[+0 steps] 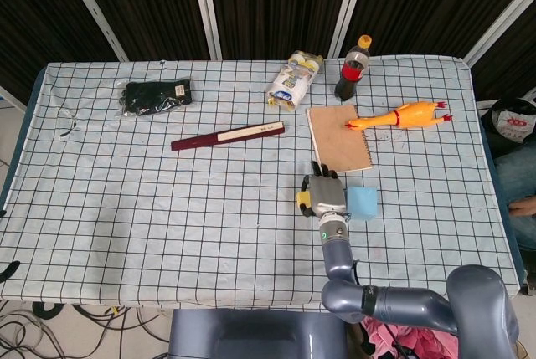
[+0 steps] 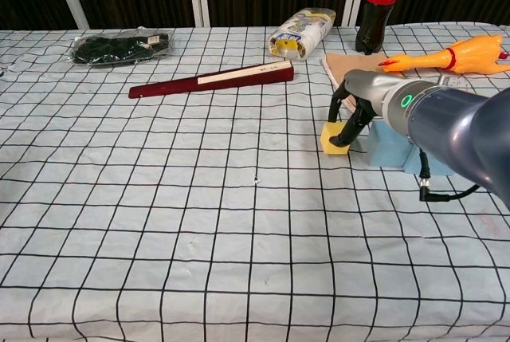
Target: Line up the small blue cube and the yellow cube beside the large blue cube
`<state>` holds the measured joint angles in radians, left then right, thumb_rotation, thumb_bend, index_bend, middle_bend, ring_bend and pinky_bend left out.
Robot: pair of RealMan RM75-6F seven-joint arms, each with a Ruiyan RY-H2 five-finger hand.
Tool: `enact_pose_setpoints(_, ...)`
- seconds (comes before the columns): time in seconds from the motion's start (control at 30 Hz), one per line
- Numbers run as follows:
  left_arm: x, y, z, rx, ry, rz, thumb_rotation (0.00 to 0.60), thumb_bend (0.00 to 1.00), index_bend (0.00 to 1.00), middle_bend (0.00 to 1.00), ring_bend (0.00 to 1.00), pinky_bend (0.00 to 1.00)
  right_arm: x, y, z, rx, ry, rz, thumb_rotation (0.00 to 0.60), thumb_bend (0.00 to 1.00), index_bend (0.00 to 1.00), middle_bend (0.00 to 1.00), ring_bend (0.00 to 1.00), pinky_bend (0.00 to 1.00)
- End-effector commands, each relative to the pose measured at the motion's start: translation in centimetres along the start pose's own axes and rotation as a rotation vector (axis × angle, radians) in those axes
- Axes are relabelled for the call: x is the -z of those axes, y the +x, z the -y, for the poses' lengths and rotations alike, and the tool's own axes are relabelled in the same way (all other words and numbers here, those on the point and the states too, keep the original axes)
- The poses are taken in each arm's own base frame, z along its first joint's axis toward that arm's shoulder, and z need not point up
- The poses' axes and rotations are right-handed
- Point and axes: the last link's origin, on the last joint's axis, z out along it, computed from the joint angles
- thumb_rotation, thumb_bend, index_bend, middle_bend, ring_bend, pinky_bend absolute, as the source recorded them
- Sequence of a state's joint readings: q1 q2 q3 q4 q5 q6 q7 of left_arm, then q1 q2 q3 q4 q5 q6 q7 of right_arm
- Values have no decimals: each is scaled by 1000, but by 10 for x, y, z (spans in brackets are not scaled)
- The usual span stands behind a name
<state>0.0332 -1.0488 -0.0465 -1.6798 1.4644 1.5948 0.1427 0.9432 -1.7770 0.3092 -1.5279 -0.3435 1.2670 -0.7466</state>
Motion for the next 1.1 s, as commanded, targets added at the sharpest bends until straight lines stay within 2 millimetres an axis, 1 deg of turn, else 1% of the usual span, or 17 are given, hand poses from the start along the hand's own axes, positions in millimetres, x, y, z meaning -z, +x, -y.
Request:
enact_pose_setpoints(0.03,0,0,0,0,0,0,600,11,214,52,0,0,1,-2,0,-10,-16,-3,600,363,493,16,1,92)
enact_pose_setpoints(0.4,0,0,0,-2,1,-1,600,11,214,52,0,0,3,-4,4,23,-51,-36,600,360,493,16,1,92)
enact_pose_setpoints(0.77,0,0,0,-3,2,-1,600,11,214,52,0,0,4,-8,4,18,-76,-21,600,360,493,16,1,92)
enact_pose_setpoints(1.1,-1,0,0,-4,3,-2,600,11,214,52,0,0,3,-8,-1,13,-93,-42,600,360,494,16,1,92)
